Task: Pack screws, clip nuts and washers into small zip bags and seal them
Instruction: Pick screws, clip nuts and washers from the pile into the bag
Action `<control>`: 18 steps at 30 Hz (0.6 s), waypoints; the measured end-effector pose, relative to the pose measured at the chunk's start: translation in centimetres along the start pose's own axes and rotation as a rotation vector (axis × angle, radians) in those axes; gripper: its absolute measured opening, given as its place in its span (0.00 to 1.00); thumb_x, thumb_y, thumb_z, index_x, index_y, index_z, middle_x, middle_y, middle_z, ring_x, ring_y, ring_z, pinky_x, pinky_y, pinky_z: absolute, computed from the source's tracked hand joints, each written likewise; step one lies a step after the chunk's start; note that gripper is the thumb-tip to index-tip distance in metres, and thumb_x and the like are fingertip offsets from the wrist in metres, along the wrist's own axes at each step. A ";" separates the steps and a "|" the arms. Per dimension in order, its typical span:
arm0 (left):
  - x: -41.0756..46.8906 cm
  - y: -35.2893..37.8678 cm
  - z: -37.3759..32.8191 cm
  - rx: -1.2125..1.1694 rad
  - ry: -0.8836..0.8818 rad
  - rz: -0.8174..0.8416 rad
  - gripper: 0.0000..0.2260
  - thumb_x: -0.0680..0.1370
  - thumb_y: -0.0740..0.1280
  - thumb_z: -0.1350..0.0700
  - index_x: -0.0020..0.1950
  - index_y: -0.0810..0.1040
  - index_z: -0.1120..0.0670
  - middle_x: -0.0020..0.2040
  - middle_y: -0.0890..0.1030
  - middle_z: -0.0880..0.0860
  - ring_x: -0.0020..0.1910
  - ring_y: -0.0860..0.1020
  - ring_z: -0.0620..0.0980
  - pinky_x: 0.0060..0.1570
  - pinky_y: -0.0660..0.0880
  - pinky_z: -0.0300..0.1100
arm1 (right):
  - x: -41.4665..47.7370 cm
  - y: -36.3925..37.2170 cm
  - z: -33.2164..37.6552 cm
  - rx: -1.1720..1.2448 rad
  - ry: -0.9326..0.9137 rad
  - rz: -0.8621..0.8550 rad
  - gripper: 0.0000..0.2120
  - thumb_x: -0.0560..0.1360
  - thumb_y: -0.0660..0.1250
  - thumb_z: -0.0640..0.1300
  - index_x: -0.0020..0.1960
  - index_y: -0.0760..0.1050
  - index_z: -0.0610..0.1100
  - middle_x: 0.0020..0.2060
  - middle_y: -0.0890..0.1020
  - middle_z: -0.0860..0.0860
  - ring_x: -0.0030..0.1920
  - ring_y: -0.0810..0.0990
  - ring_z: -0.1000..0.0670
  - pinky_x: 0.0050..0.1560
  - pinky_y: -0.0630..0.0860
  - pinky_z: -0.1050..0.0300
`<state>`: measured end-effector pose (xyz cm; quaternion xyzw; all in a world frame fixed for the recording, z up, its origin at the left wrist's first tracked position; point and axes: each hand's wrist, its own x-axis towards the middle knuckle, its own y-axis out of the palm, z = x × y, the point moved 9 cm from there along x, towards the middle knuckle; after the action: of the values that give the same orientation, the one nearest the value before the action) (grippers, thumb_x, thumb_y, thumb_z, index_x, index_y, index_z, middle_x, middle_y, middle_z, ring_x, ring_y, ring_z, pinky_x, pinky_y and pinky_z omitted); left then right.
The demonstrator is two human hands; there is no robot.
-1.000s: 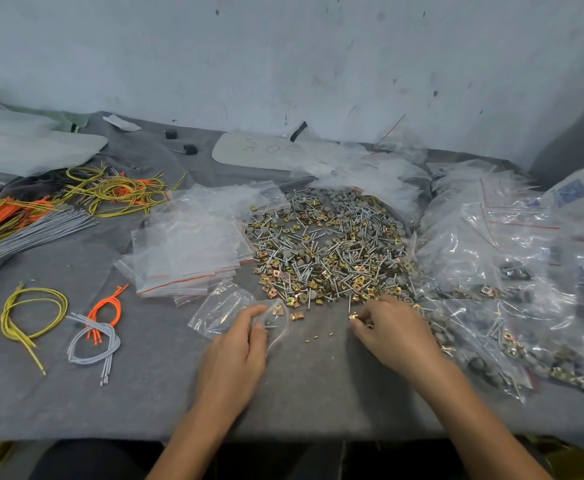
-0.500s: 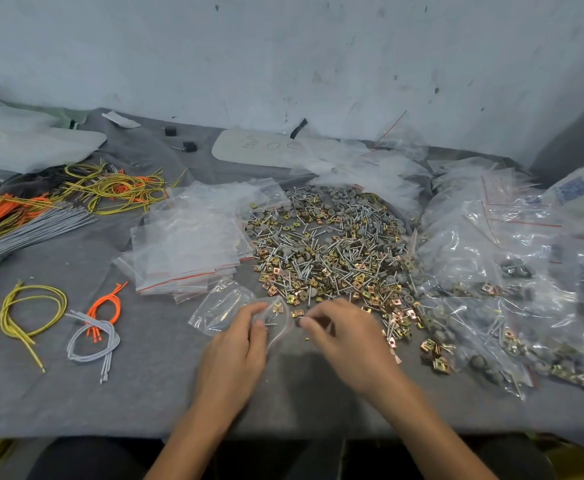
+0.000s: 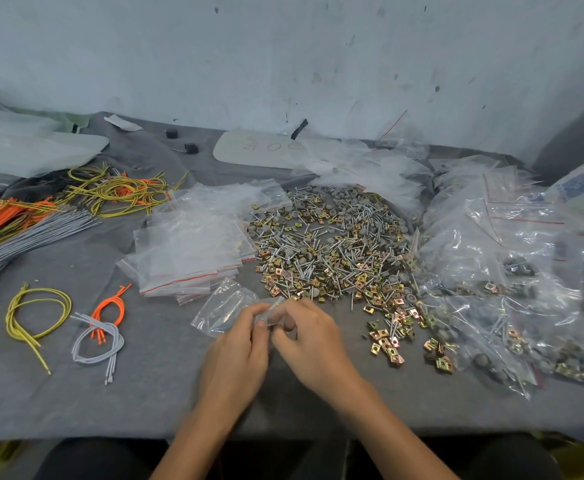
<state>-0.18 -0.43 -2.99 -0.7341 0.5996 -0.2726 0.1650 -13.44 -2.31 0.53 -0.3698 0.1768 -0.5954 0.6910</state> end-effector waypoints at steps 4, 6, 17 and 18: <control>0.0 -0.2 0.1 -0.037 -0.011 -0.021 0.11 0.81 0.56 0.45 0.61 0.71 0.35 0.44 0.84 0.42 0.46 0.82 0.49 0.46 0.78 0.52 | -0.2 0.0 0.3 0.019 -0.018 0.013 0.11 0.76 0.68 0.46 0.57 0.78 0.55 0.43 0.71 0.62 0.44 0.74 0.60 0.51 0.74 0.55; 0.0 -0.2 0.1 -0.041 -0.009 -0.023 0.12 0.80 0.56 0.45 0.62 0.70 0.35 0.43 0.84 0.44 0.45 0.82 0.50 0.46 0.78 0.52 | -0.6 -0.9 0.1 0.025 -0.030 -0.021 0.08 0.76 0.69 0.44 0.54 0.79 0.54 0.40 0.72 0.61 0.42 0.73 0.59 0.50 0.74 0.56; 0.1 0.1 0.0 -0.059 -0.005 -0.010 0.15 0.79 0.54 0.41 0.63 0.72 0.37 0.42 0.83 0.46 0.43 0.81 0.52 0.46 0.78 0.53 | -1.1 -9.6 -8.3 -0.324 0.179 -0.050 0.04 0.78 0.67 0.45 0.50 0.79 0.54 0.44 0.75 0.58 0.46 0.76 0.52 0.46 0.72 0.54; 0.1 0.1 0.0 -0.056 -0.007 -0.009 0.15 0.79 0.54 0.40 0.63 0.72 0.37 0.41 0.83 0.45 0.43 0.81 0.51 0.46 0.78 0.52 | -1.0 -10.2 -9.2 -0.383 0.213 -0.033 0.04 0.78 0.66 0.46 0.50 0.79 0.54 0.45 0.76 0.57 0.49 0.77 0.51 0.47 0.73 0.53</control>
<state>-0.21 -0.59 -3.05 -0.7419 0.6034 -0.2539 0.1451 -27.02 -4.28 1.63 -0.4322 0.3525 -0.5980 0.5756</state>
